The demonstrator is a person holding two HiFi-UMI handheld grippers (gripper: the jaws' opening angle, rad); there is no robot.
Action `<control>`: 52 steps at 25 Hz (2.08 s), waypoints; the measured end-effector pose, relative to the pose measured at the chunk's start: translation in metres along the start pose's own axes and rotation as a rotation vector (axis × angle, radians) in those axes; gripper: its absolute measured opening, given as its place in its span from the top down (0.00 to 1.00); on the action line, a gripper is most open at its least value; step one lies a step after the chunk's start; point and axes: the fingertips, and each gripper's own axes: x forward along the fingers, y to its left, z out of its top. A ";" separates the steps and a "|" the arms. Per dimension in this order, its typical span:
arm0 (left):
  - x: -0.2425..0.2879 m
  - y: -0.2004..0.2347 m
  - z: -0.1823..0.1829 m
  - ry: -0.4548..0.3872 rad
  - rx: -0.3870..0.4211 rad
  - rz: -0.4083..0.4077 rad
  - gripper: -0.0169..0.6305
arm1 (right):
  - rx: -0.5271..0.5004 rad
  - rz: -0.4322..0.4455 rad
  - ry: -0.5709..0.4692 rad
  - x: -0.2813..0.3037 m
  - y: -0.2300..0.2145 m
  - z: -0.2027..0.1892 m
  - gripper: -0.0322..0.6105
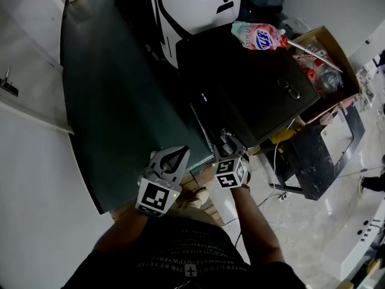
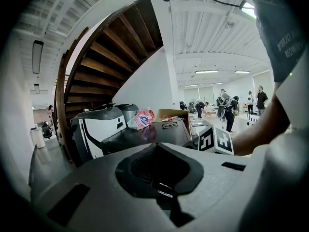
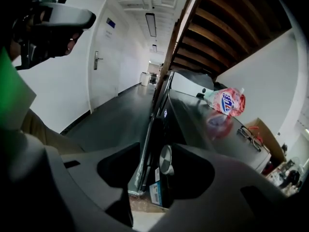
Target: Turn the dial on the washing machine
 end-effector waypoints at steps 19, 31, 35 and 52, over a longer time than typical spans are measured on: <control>-0.008 -0.003 0.000 -0.004 -0.008 -0.007 0.97 | 0.007 0.004 0.106 0.021 0.000 -0.027 0.62; -0.010 0.001 0.028 -0.066 -0.032 0.011 0.97 | 0.059 -0.017 -0.269 -0.059 -0.016 0.060 0.71; -0.019 0.010 0.048 -0.117 -0.049 0.038 0.97 | 0.097 -0.024 -0.393 -0.102 -0.020 0.091 0.85; -0.052 0.013 0.083 -0.199 -0.037 0.109 0.97 | 0.082 0.013 -0.577 -0.186 -0.018 0.152 0.95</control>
